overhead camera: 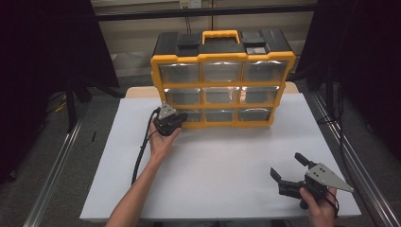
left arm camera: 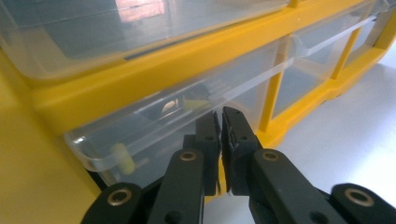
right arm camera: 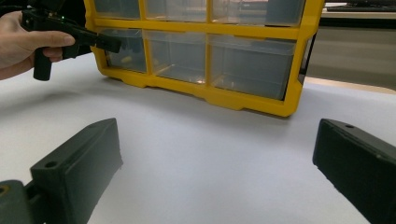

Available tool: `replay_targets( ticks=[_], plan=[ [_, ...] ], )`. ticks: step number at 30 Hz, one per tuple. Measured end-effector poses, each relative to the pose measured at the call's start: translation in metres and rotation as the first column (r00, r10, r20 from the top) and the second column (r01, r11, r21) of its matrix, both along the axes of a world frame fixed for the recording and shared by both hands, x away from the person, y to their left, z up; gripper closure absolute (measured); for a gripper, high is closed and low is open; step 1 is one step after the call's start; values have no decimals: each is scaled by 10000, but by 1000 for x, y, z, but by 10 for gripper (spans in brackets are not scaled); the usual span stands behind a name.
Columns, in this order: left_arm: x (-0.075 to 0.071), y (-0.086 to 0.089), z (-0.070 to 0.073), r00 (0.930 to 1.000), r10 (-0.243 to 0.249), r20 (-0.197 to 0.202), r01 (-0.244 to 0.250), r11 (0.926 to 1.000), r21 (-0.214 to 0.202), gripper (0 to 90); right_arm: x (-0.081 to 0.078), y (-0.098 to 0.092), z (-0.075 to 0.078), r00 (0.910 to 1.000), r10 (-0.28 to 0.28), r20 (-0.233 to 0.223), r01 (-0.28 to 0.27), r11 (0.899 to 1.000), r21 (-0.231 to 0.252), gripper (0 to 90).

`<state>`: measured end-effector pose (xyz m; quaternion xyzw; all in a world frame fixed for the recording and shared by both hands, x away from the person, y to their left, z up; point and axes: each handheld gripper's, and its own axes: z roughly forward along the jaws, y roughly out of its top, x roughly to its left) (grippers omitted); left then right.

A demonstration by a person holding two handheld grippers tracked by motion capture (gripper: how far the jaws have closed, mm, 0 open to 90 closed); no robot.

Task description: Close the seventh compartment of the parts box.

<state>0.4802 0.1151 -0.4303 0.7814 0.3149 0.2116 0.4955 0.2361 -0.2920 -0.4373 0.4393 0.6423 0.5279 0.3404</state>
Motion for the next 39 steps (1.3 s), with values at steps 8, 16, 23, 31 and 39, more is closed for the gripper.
replay_targets(
  ticks=[8, 16, 23, 31, 39],
  plan=[
    [-8, 5, -4, 9999, -69, 93, 66, 9996, 276, 711, 0, 1, 1, 10000, -25, 35, 25, 10000, -60, 9],
    [-21, 6, -5, 9995, 30, 317, -32, 10000, 71, 413, -1, 0, 2, 9999, -102, 43, 102, 9999, -21, 9],
    [-31, 7, 2, 9995, 194, 239, -188, 9995, -235, 141, 0, -1, 2, 9999, -160, 41, 160, 9999, -24, 9],
    [-42, 17, 0, 9989, 358, 304, -328, 9953, -912, 44, 1, -1, 1, 9998, -173, 48, 173, 9999, -9, 9],
    [-56, 25, 0, 9989, 355, 312, -301, 9868, -1594, 23, 1, -1, 1, 9999, -166, 48, 166, 9999, -41, 9]
  ],
)
